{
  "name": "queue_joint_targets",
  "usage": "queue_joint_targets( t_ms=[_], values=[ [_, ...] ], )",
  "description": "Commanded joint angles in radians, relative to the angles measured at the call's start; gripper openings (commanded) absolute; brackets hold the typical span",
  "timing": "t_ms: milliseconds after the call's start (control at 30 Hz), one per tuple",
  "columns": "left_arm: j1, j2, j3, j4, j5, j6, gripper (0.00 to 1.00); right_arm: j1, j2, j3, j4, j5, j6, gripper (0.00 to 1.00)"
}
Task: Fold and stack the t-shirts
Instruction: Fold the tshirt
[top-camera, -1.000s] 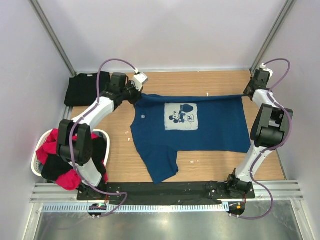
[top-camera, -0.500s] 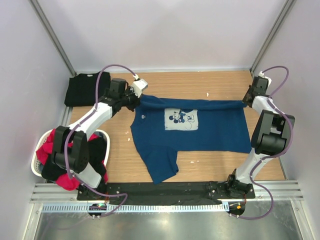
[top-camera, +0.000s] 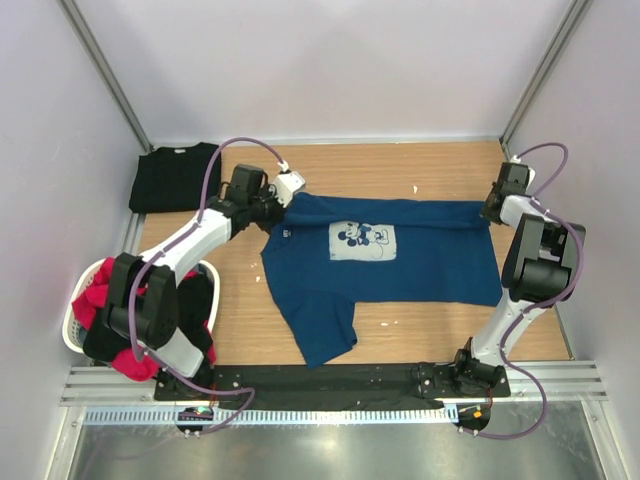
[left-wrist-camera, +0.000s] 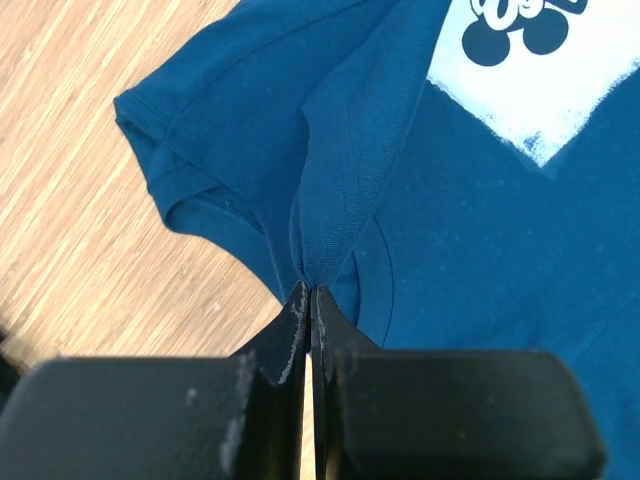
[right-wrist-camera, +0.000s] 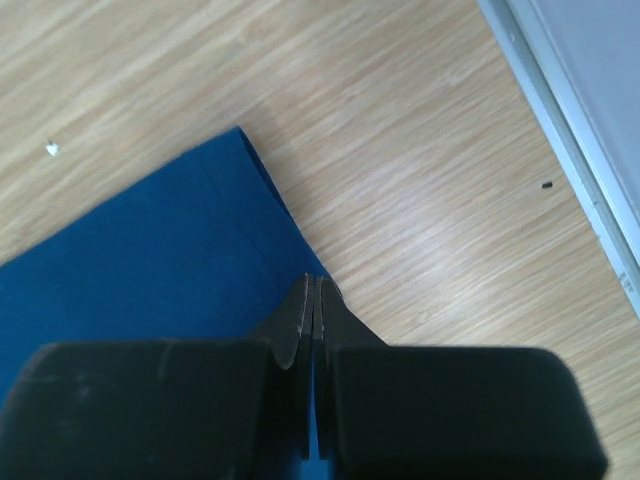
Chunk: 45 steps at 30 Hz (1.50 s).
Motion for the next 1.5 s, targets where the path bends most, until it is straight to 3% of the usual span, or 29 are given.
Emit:
queue_joint_targets(
  t_ms=[0,1000,1467],
  values=[
    [-0.005,-0.063,0.001,-0.026,-0.031,-0.001,0.00,-0.003,0.005,-0.002,-0.003,0.027,0.010,0.01],
    [-0.219,-0.129,0.037,-0.231,-0.121,-0.212,0.00,-0.003,0.039,-0.001,-0.071,0.051,0.013,0.01],
    [-0.252,-0.109,0.011,-0.273,-0.115,-0.273,0.00,-0.004,0.048,0.009,-0.088,0.070,0.003,0.01]
  ],
)
